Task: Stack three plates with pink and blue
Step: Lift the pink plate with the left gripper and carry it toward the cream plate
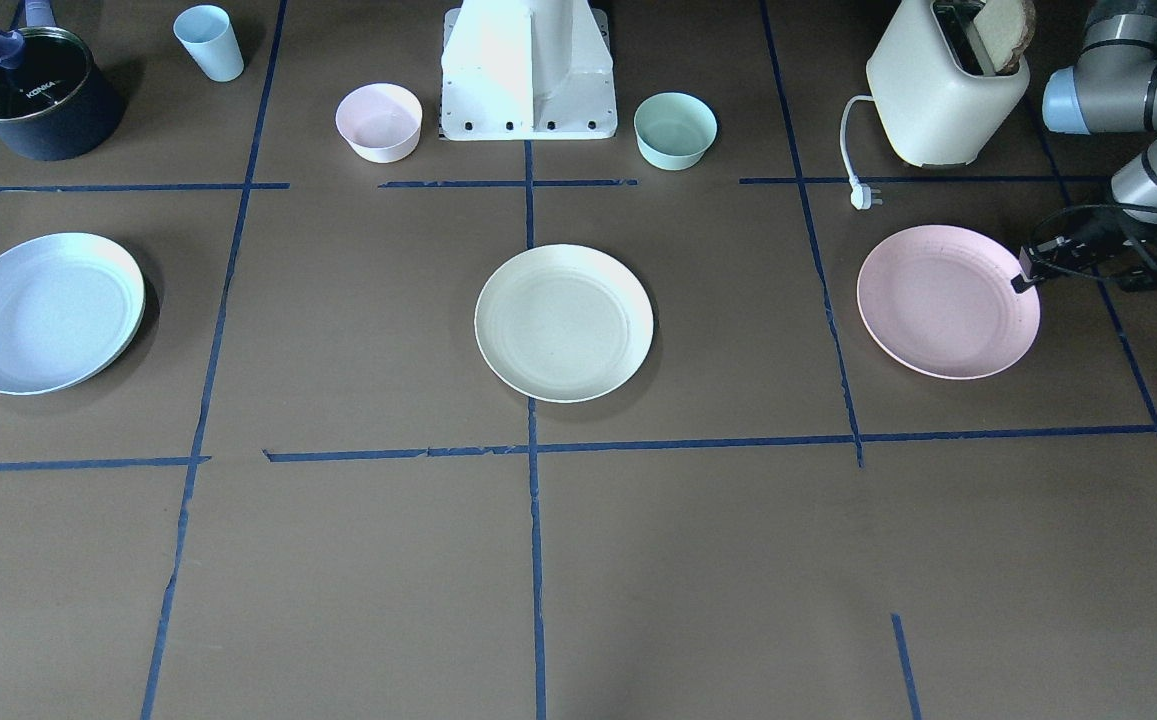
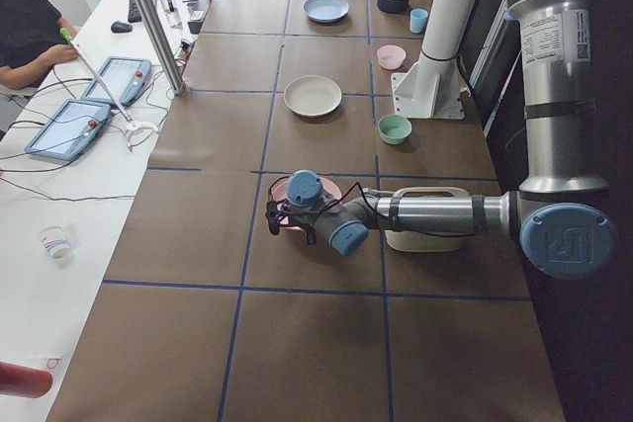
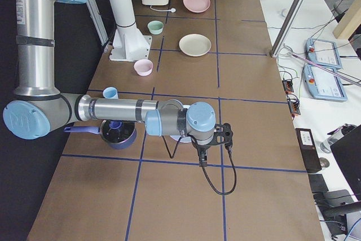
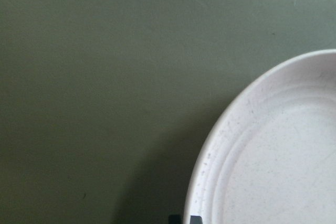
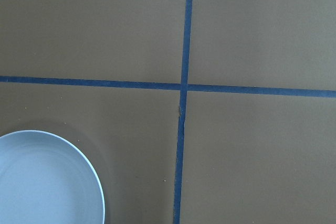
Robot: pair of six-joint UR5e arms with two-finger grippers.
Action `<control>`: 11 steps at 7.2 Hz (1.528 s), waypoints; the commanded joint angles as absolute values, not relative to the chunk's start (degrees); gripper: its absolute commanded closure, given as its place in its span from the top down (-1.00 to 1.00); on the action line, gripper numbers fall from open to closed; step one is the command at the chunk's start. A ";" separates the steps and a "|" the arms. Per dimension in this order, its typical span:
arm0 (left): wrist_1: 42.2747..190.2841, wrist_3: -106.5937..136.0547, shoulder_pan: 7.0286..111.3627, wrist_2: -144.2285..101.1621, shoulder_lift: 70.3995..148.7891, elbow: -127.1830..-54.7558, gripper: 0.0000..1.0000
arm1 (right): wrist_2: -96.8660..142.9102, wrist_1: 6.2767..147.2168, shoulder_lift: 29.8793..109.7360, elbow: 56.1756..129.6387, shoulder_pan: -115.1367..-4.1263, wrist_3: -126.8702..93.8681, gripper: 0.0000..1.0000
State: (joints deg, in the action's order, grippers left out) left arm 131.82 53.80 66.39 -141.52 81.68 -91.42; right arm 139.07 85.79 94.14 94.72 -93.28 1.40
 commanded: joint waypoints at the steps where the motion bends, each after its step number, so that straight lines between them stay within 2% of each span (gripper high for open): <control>1: 126.08 54.66 69.26 -145.46 85.31 -94.28 -1.00 | 138.96 84.47 94.31 94.57 -89.59 -4.86 1.00; 2: 119.16 54.75 69.26 -145.37 88.65 -97.18 -1.00 | 138.87 78.81 94.74 93.87 -87.39 -10.49 1.00; 4: 115.84 64.88 68.21 -144.67 93.22 -101.07 -1.00 | 138.69 68.33 96.68 93.08 -82.55 -22.01 1.00; 8: 115.84 92.50 48.38 -128.97 102.63 -109.41 -1.00 | 135.97 57.84 98.26 92.90 -74.90 -35.49 1.00; 11: 115.66 102.20 33.10 -115.45 109.93 -108.12 -1.00 | 135.88 57.83 98.26 92.90 -72.69 -35.51 1.00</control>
